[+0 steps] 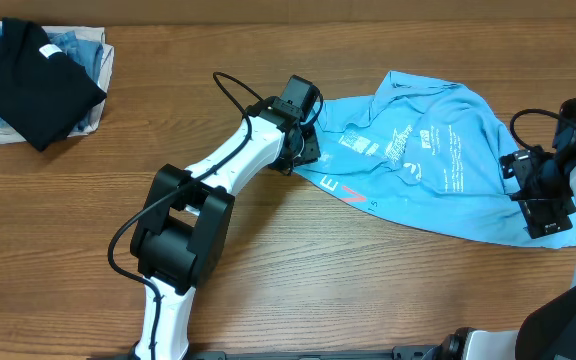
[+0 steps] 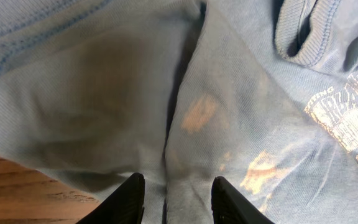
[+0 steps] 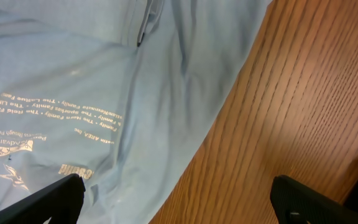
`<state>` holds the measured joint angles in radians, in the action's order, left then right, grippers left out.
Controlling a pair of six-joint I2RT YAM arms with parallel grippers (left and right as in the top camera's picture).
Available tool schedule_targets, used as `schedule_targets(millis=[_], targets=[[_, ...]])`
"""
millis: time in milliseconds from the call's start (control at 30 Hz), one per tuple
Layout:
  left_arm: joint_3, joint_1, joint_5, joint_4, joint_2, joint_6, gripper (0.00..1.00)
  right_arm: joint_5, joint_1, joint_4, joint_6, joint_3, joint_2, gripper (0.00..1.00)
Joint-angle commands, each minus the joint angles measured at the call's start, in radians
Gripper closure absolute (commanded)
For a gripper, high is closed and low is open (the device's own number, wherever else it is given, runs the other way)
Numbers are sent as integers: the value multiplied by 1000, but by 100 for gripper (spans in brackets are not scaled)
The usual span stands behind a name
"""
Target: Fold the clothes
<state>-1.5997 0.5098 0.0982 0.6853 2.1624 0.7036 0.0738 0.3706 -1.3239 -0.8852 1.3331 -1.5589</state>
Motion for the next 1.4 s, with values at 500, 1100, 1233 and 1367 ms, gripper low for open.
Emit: schedule_targets(millis=[500, 1100, 1233, 1367], targets=[[-24, 7, 29, 10, 26, 10, 62, 2, -3, 7, 3, -5, -2, 0], [-24, 11, 32, 6, 26, 11, 64, 2, -3, 11, 3, -5, -2, 0], [-24, 14, 32, 6, 26, 11, 64, 2, -3, 11, 3, -5, -2, 0], [-23, 20, 32, 7, 26, 11, 64, 2, -3, 12, 3, -5, -2, 0]])
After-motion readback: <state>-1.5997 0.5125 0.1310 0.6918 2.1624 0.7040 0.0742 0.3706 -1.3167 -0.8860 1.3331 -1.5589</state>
